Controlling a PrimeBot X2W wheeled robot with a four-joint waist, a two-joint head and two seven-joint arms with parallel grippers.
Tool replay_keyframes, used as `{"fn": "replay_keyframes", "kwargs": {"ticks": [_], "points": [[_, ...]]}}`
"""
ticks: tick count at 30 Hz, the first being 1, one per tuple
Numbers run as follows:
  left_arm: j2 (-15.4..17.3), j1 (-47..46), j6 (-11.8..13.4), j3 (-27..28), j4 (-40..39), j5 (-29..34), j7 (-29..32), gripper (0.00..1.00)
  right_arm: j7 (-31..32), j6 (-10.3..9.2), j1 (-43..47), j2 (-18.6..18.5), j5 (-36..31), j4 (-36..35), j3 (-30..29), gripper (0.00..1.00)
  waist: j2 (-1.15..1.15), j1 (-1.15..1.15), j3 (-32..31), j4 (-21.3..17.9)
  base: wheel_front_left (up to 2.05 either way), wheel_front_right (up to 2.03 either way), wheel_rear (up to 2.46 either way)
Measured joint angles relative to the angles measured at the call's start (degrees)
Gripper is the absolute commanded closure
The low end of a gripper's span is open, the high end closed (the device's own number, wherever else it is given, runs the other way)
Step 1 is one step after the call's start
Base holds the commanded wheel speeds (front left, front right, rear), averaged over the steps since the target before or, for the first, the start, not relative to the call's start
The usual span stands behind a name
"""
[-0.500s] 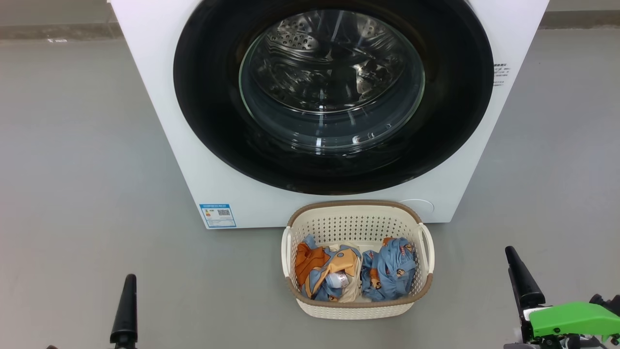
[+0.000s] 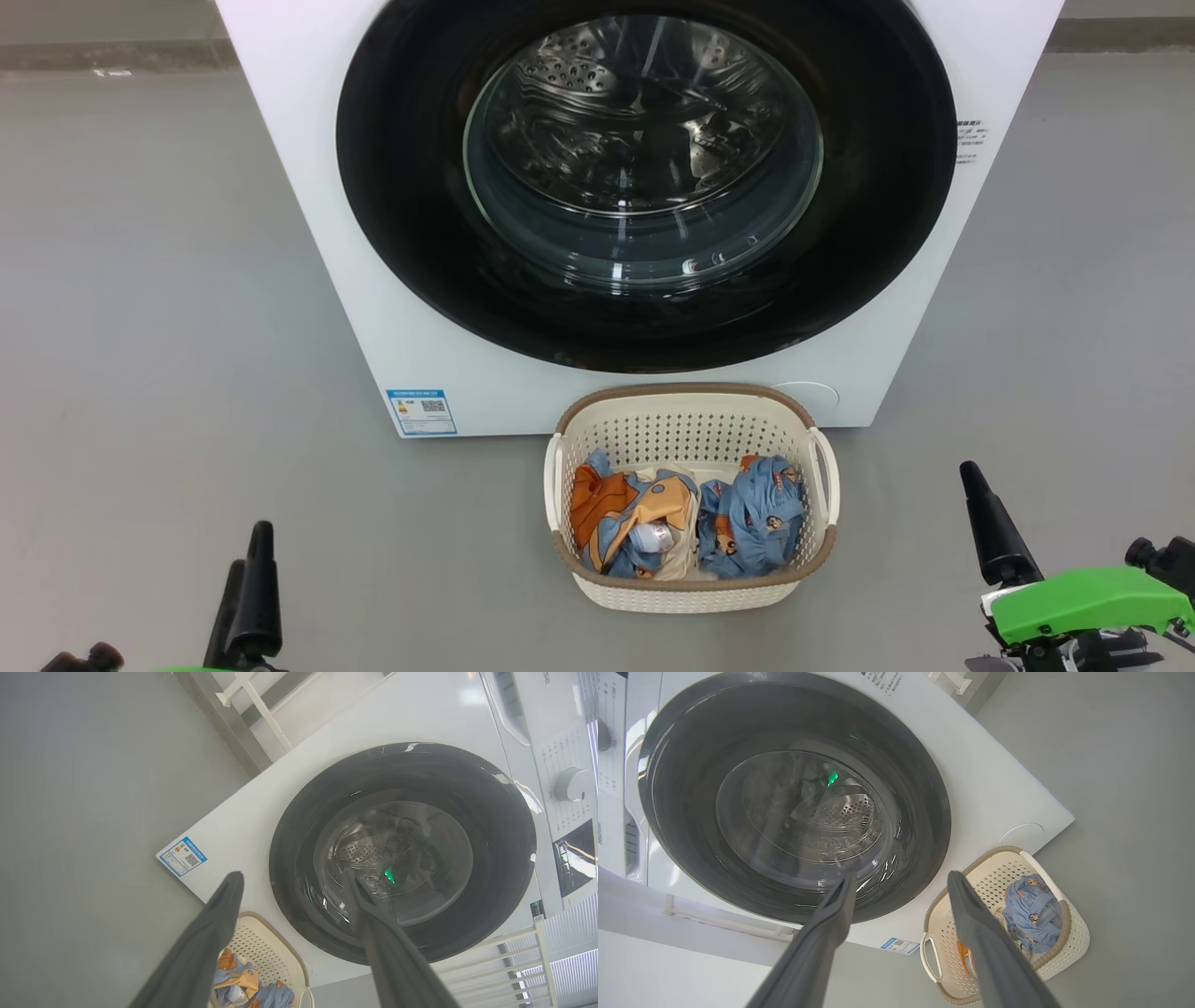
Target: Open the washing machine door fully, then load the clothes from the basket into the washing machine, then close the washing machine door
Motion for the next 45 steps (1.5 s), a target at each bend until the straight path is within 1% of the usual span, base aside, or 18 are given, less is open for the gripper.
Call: {"fn": "replay_keyframes", "kwargs": {"ticks": [12,32,45], "points": [[0.3,-0.6,0.0,-0.3,0.0,11.1,-2.0,0.00,-1.9,0.01,-0.2,-0.7,-7.9,0.4,1.2,0.00,0.00,0.00,0.0,0.1,0.00,0.00,0.00],[1.0,-0.7,0.0,-1.2,0.0,25.1,-5.3,0.00,-5.1,0.01,-1.0,-1.7,-19.4,0.9,3.5,0.00,0.00,0.00,0.1,0.1,0.00,0.00,0.00],[1.4,-0.9,0.0,-1.7,0.1,34.2,-7.7,0.00,-7.6,0.02,-2.0,-2.7,-28.6,0.9,4.5,0.00,0.00,0.00,0.2,0.0,0.00,0.00,0.00]]}}
